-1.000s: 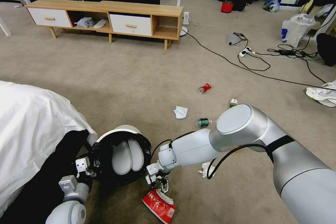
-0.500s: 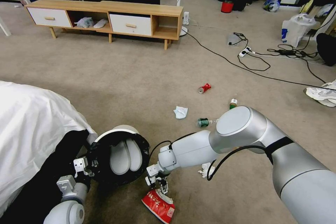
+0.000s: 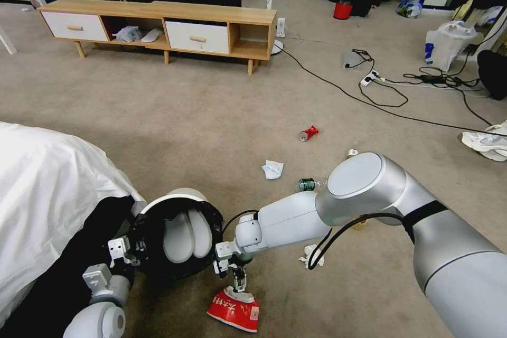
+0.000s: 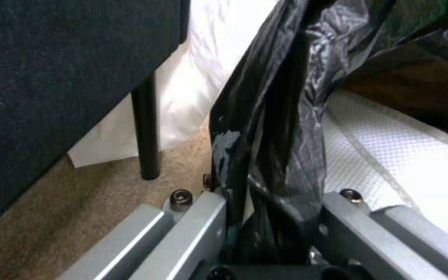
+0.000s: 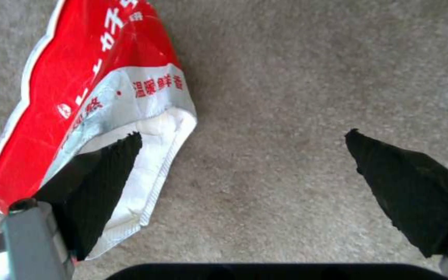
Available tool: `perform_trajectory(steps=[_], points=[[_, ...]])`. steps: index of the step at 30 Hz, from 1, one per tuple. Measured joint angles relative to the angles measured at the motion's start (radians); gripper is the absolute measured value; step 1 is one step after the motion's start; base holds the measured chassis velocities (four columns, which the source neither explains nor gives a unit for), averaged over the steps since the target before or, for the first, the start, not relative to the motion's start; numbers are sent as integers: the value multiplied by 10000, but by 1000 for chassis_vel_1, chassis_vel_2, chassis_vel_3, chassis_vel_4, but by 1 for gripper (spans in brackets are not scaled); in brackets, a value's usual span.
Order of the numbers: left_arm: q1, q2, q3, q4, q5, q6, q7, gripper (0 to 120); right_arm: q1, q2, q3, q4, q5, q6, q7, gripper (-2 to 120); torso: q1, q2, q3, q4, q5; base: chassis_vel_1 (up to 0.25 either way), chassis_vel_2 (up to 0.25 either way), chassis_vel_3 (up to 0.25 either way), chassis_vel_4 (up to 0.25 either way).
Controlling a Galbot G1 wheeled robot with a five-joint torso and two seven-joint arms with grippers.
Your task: Pick up the trash bin and place the garbage on the floor into it.
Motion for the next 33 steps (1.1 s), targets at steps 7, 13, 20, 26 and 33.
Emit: perform_trajectory(steps=[7, 13, 20, 26, 33], points=[[-30, 20, -37, 40, -44, 7, -6, 0, 238, 0, 18, 118, 276, -150, 36, 100, 0, -1, 0, 0, 0, 0, 0, 0, 0], [-52, 62, -67, 74, -76, 12, -12, 0, 387, 0, 56, 135, 455, -202, 61, 100, 0, 0, 0, 0, 0, 0, 0, 0, 0], [-13, 118, -117, 109, -123, 11, -5, 0, 506, 0, 94, 139, 471, -240, 58, 100, 0, 0, 0, 0, 0, 0, 0, 0, 0], [2, 154, -133, 122, -165, -3, 4, 0, 577, 1, 118, 221, 646, -300, 110, 100, 0, 0, 0, -1, 0, 0, 0, 0, 0], [12, 194, -221, 167, -268, -31, 29, 0, 453, 0, 133, 633, 1449, -566, 493, 100, 0, 0, -1, -1, 0, 0, 0, 0, 0]])
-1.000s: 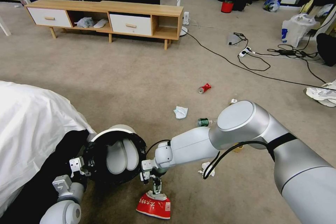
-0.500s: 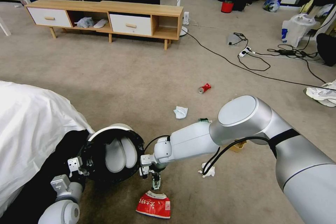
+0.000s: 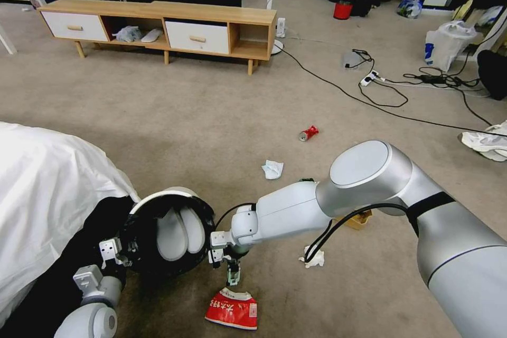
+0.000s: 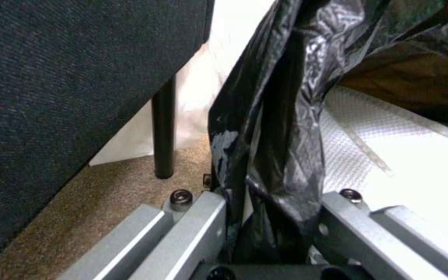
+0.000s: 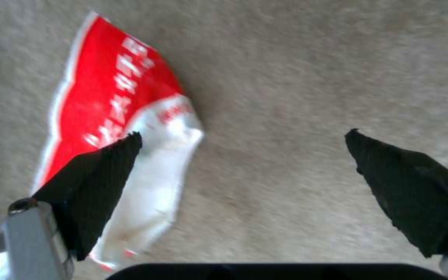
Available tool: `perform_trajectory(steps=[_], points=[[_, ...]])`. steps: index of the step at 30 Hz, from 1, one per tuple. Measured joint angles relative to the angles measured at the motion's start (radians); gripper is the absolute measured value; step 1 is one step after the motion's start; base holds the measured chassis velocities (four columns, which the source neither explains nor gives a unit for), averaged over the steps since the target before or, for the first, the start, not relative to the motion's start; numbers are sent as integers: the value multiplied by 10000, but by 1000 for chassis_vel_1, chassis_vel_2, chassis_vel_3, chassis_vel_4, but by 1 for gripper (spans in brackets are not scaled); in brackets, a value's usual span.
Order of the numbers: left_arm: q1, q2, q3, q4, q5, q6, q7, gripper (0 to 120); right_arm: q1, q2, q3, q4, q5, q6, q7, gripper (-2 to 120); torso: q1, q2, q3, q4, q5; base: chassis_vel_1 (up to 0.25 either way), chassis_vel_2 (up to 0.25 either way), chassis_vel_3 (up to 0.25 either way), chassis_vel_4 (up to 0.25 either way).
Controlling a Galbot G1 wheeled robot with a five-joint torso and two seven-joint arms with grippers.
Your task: Pick up the trash bin and place the garbage on the floor into it.
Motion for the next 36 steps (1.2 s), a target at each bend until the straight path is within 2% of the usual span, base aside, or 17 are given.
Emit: perform_trajectory(steps=[9, 36], points=[[28, 5, -76, 28, -24, -46, 2, 0, -285, 0, -26, 209, 253, -134, 316, 100, 0, 0, 0, 0, 1, 0, 0, 0, 0], [125, -45, -186, 115, 105, -146, 58, 0, -882, 0, -6, -166, 18, 26, 335, 100, 0, 1, 1, 0, 1, 0, 0, 0, 0]])
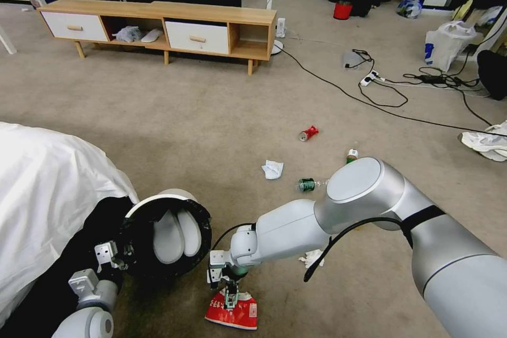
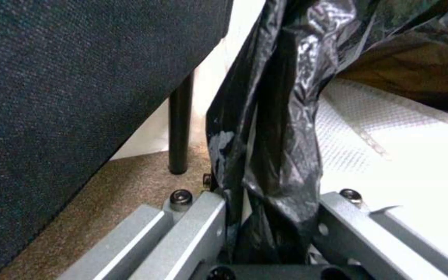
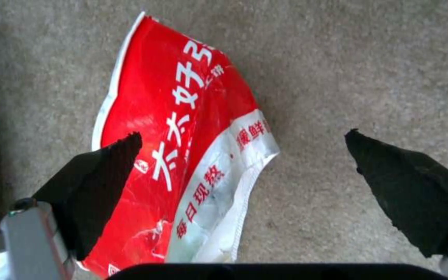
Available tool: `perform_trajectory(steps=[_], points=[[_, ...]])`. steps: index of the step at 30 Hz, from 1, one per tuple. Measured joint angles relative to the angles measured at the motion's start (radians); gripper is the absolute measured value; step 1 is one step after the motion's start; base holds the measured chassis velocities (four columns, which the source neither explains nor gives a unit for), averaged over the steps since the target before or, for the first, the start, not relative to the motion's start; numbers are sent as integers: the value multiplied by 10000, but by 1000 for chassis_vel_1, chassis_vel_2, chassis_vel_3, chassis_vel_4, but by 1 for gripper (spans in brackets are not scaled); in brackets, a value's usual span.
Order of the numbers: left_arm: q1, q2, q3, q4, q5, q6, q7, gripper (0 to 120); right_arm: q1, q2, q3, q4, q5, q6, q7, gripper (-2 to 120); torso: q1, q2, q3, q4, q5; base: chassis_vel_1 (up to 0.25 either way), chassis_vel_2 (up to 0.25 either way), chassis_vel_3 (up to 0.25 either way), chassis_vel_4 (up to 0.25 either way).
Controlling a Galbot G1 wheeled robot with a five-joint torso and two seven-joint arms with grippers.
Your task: Pick up the trash bin and place the garbage on the floor into it.
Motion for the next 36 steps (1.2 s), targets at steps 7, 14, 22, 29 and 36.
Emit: perform_trajectory(steps=[7, 14, 22, 29, 36], points=[[12, -70, -6, 25, 58, -36, 3, 0, -7, 0, -73, -41, -6, 67, 37, 100, 0, -1, 0, 1, 1, 0, 0, 0, 0], [40, -159, 12, 14, 139, -68, 1, 0, -13, 0, -136, -95, -5, 139, 56, 100, 0, -1, 0, 1, 1, 0, 0, 0, 0], [90, -168, -2, -10, 146, -86, 29, 0, -14, -1, -191, -147, 18, 251, 46, 70, 0, -1, 0, 1, 0, 0, 0, 0, 0], [118, -150, -6, -16, 140, -100, 57, 0, -14, 0, -184, -164, 51, 257, 28, 42, 0, 0, 0, 1, 0, 0, 0, 0, 0], [114, -167, 21, -10, 140, -110, 63, 0, -13, 0, -159, -187, 59, 257, 32, 19, 0, 0, 0, 1, 0, 0, 0, 0, 0]])
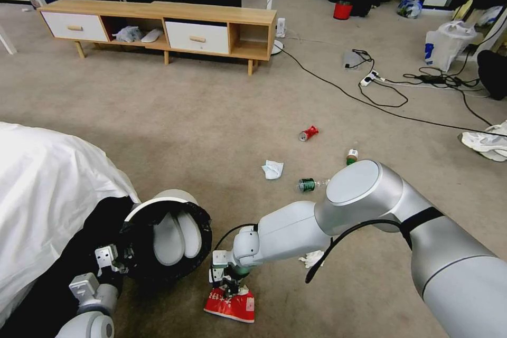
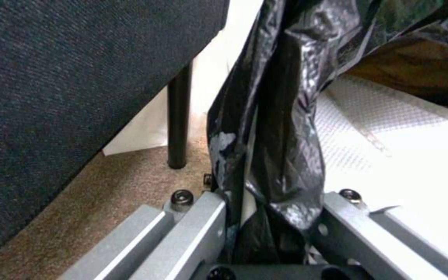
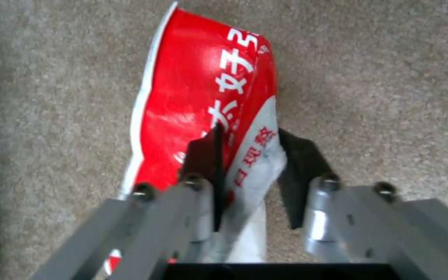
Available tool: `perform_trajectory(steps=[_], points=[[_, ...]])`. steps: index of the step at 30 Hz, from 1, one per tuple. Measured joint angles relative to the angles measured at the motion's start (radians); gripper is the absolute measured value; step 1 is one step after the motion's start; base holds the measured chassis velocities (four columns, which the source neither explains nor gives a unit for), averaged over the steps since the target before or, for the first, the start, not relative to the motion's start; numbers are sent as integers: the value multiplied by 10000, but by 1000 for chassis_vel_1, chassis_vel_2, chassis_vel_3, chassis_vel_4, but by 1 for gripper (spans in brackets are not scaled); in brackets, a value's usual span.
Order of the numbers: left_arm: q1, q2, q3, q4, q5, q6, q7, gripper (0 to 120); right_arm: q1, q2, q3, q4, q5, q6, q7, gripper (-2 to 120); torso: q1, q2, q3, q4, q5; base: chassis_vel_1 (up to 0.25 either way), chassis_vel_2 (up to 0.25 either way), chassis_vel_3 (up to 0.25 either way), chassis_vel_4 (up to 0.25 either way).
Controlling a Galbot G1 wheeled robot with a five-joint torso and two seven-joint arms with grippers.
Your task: Pick up the trash bin and place the garbage on the floor into it.
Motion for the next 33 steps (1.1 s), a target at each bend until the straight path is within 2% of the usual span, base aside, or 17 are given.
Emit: perform_trajectory(steps=[3, 6, 22, 27, 29, 32, 33], points=[[-2, -17, 29, 0, 17, -6, 0, 0, 2, 0, 32, 12, 9, -2, 12, 6, 0, 0, 0, 0, 0, 0, 0, 0, 0], [-2, -16, 48, -15, 23, -6, -3, 0, 4, 0, 70, 35, 14, -12, 26, 0, 0, -1, 0, 0, 0, 0, 0, 0, 0], [30, 166, 112, -200, 15, 54, -6, 0, 118, 0, 334, 435, -25, -201, 236, 0, 0, 0, 0, -3, -5, 0, 0, 0, 0], [157, 512, 58, -533, -265, 130, -51, 0, 353, 0, 454, 641, -25, -217, 333, 0, 0, -1, 0, 0, -2, 0, 0, 0, 0], [157, 512, 58, -533, -265, 130, -51, 0, 353, 0, 454, 641, -25, -217, 333, 0, 0, -1, 0, 0, -2, 0, 0, 0, 0], [261, 904, -19, -718, -616, 200, -121, 0, 690, 0, 550, 934, 4, -244, 465, 0, 0, 0, 1, 0, -2, 0, 0, 0, 0], [261, 904, -19, -718, -616, 200, -121, 0, 690, 0, 550, 934, 4, -244, 465, 0, 0, 0, 1, 0, -2, 0, 0, 0, 0]])
